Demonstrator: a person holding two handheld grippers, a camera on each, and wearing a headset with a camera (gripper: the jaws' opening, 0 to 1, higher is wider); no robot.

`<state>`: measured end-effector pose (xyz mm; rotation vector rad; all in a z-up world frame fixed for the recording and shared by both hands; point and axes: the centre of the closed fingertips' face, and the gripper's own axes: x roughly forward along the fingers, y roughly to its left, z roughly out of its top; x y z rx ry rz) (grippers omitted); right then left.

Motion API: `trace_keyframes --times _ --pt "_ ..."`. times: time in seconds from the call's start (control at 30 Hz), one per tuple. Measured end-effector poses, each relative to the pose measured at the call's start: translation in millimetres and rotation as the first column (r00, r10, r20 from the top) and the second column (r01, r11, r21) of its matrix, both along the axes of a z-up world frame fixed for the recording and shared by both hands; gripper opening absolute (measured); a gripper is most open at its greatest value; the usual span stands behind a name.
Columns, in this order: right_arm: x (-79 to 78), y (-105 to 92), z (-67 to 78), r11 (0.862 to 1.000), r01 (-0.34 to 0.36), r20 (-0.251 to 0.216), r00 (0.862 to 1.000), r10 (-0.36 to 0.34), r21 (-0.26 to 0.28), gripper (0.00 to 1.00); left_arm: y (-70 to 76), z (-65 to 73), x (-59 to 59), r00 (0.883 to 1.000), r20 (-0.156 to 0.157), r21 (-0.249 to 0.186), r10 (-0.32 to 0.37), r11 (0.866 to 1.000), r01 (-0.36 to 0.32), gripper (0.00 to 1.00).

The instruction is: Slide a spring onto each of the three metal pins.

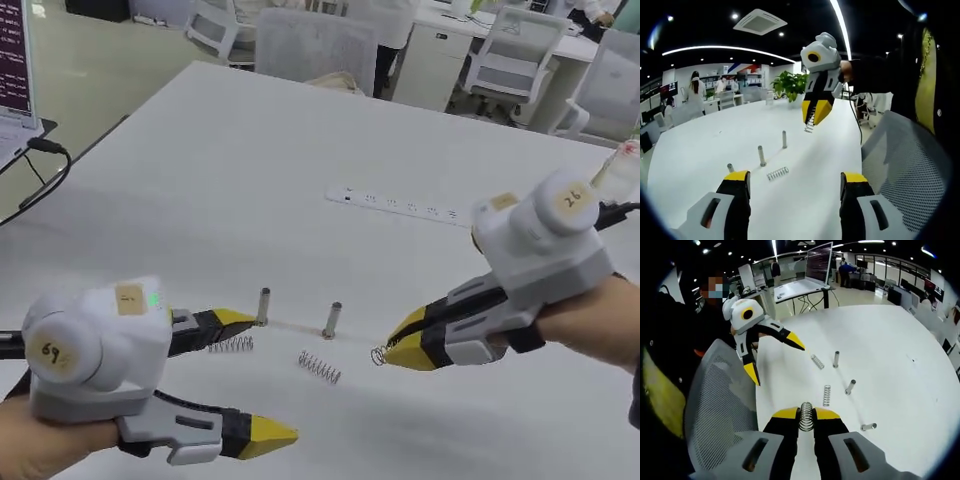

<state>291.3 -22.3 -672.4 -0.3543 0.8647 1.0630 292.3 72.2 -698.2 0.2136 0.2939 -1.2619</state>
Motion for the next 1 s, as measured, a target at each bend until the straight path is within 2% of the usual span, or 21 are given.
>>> trace_keyframes --times 0.3,0.43,0.53,0.6,0.7,0.77,0.8,0.83,0.9,1.0 --pt "13.8 -12.1 5.4 0.999 0.035 0.016 0.999 -0.035 -0.015 0.08 23.6 -8.0 12.7 0.997 0.012 0.016 0.083 0.996 -0.083 0.71" --pt "20.4 -20.0 9.1 0.998 0.05 0.024 0.998 -0.05 -0.023 0.08 28.2 -9.5 16.5 0.994 0.015 0.015 0.107 0.994 -0.107 0.71" --pt "29.1 -33.5 10.5 0.996 0.062 0.044 0.997 -0.058 -0.072 0.08 30.1 -10.4 18.1 0.992 0.023 0.021 0.12 0.992 -0.121 0.72" --pt "31.7 -36.7 11.3 0.995 0.064 0.046 0.997 -0.06 -0.081 0.08 30.7 -9.7 18.8 0.992 0.027 0.018 0.125 0.992 -0.125 0.71" --pt "38.7 -48.0 10.3 0.988 0.056 0.057 0.997 -0.048 -0.147 0.08 31.1 -7.9 19.1 0.991 0.032 0.016 0.129 0.991 -0.13 0.71" --pt "42.5 -48.5 11.9 0.988 0.055 0.055 0.997 -0.048 -0.144 0.08 31.1 -6.7 19.1 0.991 0.035 0.015 0.131 0.991 -0.132 0.71" --pt "45.2 -50.9 11.6 0.986 0.052 0.054 0.998 -0.043 -0.161 0.08 31.4 -6.2 19.4 0.99 0.039 0.018 0.132 0.991 -0.133 0.7" --pt "48.4 -57.1 9.8 0.977 0.041 0.061 0.998 -0.029 -0.208 0.08 31.6 -5.7 19.5 0.99 0.04 0.018 0.133 0.991 -0.134 0.7" --pt "52.4 -61.5 6.5 0.967 0.027 0.054 0.998 -0.013 -0.253 0.08 31.5 -4.6 19.4 0.99 0.042 0.016 0.134 0.991 -0.135 0.7" --pt "57.5 -62.7 3.7 0.962 0.011 0.039 0.999 0.0 -0.274 0.08 31.6 -4.1 19.5 0.99 0.046 0.017 0.134 0.991 -0.135 0.69"
